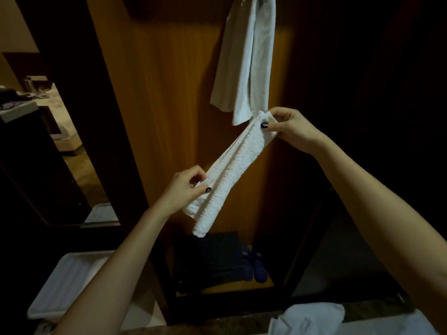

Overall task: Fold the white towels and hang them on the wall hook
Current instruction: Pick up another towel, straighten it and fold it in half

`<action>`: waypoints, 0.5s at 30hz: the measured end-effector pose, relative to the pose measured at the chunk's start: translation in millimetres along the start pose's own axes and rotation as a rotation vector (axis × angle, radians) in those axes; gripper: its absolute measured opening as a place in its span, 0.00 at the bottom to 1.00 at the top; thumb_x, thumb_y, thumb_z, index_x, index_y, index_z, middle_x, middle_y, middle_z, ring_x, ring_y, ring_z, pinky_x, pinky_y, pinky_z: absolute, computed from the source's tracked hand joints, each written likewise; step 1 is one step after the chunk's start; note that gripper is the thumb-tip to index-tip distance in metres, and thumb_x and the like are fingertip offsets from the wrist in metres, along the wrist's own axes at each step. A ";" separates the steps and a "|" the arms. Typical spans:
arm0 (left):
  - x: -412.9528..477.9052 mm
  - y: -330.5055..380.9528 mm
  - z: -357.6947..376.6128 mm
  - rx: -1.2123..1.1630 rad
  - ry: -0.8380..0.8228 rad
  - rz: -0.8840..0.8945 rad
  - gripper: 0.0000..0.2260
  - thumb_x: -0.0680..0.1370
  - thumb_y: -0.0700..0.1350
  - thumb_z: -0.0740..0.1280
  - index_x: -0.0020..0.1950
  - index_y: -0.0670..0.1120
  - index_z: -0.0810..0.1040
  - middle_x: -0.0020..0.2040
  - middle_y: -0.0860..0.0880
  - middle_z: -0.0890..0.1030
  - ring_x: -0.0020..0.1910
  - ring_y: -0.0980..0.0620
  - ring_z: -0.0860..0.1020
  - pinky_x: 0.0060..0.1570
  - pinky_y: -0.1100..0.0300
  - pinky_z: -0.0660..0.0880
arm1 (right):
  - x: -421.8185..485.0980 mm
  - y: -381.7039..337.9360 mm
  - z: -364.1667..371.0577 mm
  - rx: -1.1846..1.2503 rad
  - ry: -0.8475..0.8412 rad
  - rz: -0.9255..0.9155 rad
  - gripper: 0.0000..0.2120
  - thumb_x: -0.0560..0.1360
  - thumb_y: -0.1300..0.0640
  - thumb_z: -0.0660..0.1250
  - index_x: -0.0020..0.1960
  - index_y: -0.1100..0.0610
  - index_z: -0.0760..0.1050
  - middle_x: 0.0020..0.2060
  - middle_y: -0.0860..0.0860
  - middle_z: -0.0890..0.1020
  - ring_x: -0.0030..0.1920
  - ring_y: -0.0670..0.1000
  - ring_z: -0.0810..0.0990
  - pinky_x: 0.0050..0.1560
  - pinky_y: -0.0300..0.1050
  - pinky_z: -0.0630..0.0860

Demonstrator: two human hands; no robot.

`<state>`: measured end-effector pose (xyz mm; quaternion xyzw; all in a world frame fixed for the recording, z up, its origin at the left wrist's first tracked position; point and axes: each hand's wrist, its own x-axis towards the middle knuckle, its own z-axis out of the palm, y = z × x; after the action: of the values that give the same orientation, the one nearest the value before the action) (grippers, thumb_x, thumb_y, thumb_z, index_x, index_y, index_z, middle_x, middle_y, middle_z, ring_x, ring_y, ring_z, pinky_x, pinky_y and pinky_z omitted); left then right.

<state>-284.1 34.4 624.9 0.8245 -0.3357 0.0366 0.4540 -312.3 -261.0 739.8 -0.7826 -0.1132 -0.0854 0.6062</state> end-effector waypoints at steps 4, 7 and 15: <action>-1.7 -11.0 3.9 0.009 -0.138 -0.042 0.08 0.73 0.40 0.71 0.38 0.51 0.76 0.40 0.50 0.80 0.40 0.56 0.77 0.41 0.61 0.71 | 3.5 8.3 5.6 0.033 0.055 0.032 0.07 0.75 0.68 0.67 0.48 0.58 0.79 0.42 0.48 0.84 0.44 0.47 0.83 0.43 0.39 0.79; -2.6 -20.7 9.6 -0.014 -0.170 -0.090 0.12 0.73 0.39 0.72 0.34 0.51 0.73 0.40 0.53 0.76 0.38 0.62 0.74 0.39 0.67 0.68 | 8.1 7.8 7.4 -0.011 0.069 0.050 0.05 0.74 0.67 0.68 0.48 0.59 0.80 0.42 0.49 0.84 0.45 0.48 0.83 0.43 0.41 0.79; -6.4 -46.4 3.7 -0.196 -0.254 -0.230 0.05 0.73 0.43 0.72 0.42 0.42 0.84 0.48 0.47 0.81 0.45 0.56 0.80 0.47 0.65 0.74 | 11.0 14.0 0.5 0.012 0.087 0.068 0.06 0.74 0.67 0.69 0.49 0.59 0.80 0.45 0.51 0.83 0.46 0.49 0.83 0.47 0.42 0.81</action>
<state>-262.8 51.7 586.8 0.8071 -0.2959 -0.1524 0.4875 -297.8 -263.1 729.6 -0.7780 -0.0605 -0.0977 0.6176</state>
